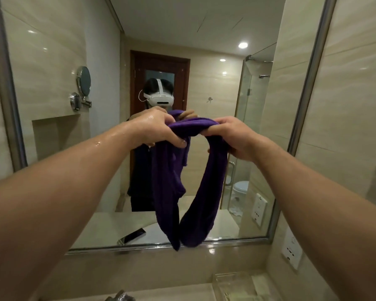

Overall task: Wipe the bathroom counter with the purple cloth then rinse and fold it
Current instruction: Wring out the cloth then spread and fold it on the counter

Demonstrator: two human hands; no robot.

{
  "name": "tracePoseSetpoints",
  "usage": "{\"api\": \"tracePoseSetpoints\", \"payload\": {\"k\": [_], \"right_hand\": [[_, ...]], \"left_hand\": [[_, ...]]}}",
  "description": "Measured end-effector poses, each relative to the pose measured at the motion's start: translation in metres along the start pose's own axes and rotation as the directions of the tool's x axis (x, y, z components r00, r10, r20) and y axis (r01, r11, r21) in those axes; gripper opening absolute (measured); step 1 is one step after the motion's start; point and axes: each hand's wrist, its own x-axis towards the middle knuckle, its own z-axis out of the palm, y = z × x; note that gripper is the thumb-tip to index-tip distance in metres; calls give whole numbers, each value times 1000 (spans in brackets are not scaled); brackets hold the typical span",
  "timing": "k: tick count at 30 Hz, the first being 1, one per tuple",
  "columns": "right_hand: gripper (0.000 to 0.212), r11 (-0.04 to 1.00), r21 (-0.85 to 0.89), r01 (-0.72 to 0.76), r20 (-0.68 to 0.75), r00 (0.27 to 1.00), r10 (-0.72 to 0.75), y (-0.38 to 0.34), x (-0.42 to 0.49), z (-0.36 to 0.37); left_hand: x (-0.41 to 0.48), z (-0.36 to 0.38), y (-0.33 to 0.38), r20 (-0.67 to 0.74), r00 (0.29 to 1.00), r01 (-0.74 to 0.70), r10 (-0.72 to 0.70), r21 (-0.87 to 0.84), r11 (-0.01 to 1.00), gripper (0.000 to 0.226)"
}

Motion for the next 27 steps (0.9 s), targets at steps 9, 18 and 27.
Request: {"api": "tracePoseSetpoints", "payload": {"k": [9, 18, 27], "right_hand": [[20, 998, -57, 34, 9, 999, -33, -16, 3, 8], [61, 982, 150, 115, 80, 989, -128, 10, 12, 41], [61, 913, 401, 73, -212, 977, 15, 25, 32, 47]], "left_hand": [[3, 13, 20, -172, 985, -46, -26, -405, 913, 37], [3, 20, 44, -183, 978, -198, 104, -630, 751, 45], [2, 44, -31, 31, 974, -142, 225, -691, 708, 67]]}}
